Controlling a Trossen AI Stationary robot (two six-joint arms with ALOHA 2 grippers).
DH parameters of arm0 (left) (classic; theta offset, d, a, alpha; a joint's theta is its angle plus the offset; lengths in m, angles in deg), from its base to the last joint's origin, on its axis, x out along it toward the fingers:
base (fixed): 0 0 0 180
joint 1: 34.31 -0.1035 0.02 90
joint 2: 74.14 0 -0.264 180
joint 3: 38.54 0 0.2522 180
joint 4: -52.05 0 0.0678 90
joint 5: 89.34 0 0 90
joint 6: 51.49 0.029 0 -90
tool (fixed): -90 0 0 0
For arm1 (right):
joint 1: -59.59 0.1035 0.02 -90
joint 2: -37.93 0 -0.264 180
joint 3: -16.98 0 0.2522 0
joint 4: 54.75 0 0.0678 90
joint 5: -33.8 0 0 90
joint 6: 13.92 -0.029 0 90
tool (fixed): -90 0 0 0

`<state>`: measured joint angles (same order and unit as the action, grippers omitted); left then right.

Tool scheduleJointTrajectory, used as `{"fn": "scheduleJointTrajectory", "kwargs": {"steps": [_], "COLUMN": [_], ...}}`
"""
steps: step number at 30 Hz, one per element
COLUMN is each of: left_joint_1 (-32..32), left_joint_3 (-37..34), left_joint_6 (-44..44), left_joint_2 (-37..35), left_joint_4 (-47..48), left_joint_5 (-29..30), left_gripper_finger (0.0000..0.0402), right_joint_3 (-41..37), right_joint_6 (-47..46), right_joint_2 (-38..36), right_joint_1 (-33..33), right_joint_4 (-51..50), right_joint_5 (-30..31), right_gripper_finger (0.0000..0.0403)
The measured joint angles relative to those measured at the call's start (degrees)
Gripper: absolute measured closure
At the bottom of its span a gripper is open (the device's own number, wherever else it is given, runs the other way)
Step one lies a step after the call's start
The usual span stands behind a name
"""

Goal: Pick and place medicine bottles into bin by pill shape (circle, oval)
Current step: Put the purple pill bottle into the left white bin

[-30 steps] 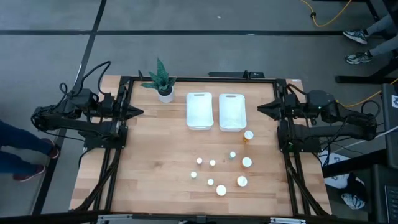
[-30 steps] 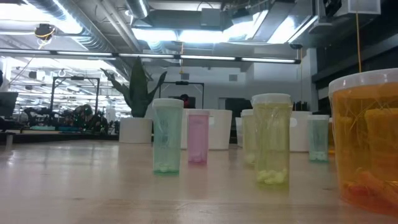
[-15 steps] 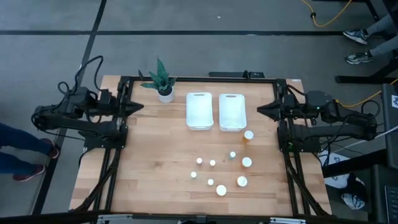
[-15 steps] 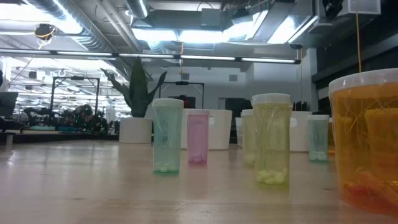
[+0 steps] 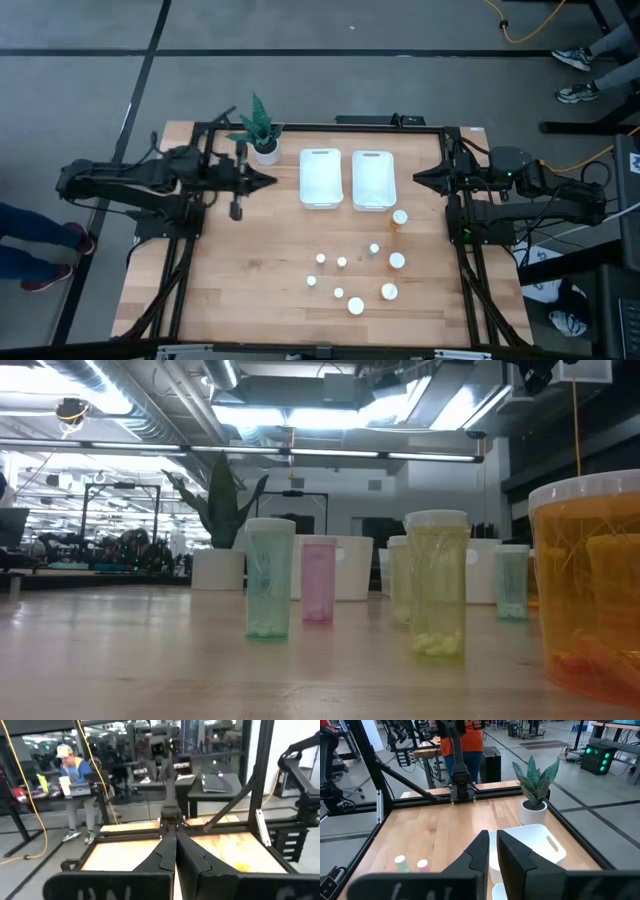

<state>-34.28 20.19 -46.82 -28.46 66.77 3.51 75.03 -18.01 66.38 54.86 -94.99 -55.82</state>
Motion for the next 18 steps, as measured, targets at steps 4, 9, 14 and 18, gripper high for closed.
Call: {"fn": "scheduleJointTrajectory", "kwargs": {"steps": [4,9,14,18], "left_joint_1": [0.02,1.13,2.01,3.07], "left_joint_3": [0.00,0.00,0.00,0.00], "left_joint_6": [-0.02,0.46,0.87,1.49], "left_joint_2": [4.43,9.73,14.57,18.49], "left_joint_4": [-0.47,-0.64,-0.89,-2.85], "left_joint_5": [0.00,1.34,2.41,2.21], "left_gripper_finger": [0.0401,0.0401,0.0401,0.0401], "right_joint_3": [0.00,0.00,0.00,0.00], "right_joint_6": [0.03,0.03,-0.07,-0.16], "right_joint_2": [0.02,0.00,0.00,0.00], "right_joint_1": [0.00,0.00,0.00,0.00], "right_joint_4": [0.00,0.00,-0.02,-0.02], "right_joint_5": [0.00,0.02,0.01,0.01], "right_gripper_finger": [0.0363,0.0363,0.0363,0.0363]}}
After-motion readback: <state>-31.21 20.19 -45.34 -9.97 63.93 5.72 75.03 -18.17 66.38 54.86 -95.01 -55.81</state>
